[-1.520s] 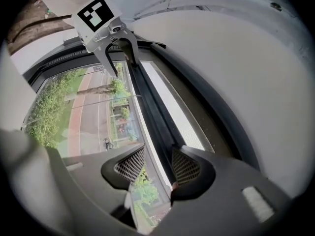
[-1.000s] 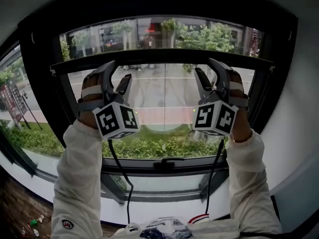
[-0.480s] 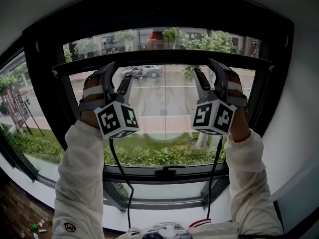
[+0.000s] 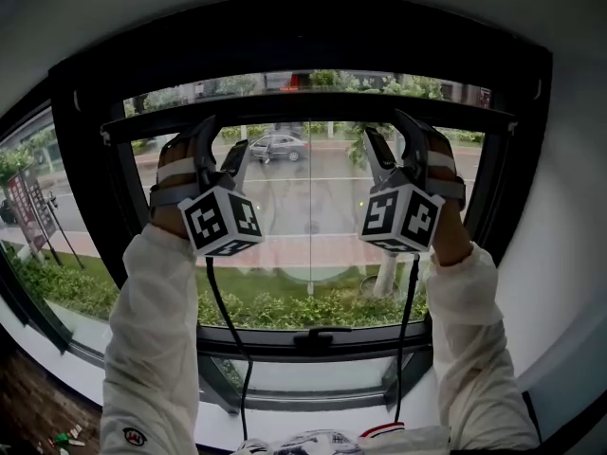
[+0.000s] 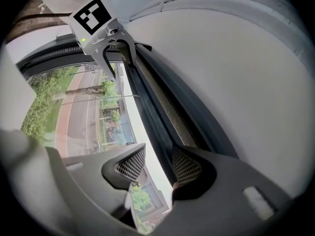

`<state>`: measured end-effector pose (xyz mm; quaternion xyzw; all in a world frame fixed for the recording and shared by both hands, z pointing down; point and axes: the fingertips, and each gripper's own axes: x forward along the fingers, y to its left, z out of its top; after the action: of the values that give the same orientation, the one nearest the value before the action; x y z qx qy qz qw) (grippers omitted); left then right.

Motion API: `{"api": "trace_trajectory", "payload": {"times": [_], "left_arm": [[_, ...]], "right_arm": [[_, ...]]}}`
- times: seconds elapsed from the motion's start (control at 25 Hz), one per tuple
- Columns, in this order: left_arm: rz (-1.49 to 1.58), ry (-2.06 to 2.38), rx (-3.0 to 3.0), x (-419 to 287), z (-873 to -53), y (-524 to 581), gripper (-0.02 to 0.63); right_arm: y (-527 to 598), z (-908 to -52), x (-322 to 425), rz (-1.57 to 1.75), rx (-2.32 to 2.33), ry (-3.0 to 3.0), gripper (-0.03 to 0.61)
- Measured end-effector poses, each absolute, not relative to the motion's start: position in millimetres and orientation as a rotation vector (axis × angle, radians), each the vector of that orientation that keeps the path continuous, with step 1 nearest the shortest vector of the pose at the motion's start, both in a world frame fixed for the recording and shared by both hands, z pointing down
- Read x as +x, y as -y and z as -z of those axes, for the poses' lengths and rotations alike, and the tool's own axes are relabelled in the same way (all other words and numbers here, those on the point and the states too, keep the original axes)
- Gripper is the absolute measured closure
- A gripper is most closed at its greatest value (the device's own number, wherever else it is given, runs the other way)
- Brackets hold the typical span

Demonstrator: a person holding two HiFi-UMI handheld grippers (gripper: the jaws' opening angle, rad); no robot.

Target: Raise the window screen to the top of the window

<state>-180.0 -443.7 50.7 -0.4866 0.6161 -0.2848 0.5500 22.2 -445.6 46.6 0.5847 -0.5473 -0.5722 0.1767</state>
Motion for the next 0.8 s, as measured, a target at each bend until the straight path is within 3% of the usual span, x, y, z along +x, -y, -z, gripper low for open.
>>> {"api": "trace_trajectory", "payload": {"times": [0.8], "left_arm": [[0.669,-1.481,-1.114,-185,-7,447,0.354]], "right_arm": [[454,-6,23,1.694,1.654,1.455,0.416]]}}
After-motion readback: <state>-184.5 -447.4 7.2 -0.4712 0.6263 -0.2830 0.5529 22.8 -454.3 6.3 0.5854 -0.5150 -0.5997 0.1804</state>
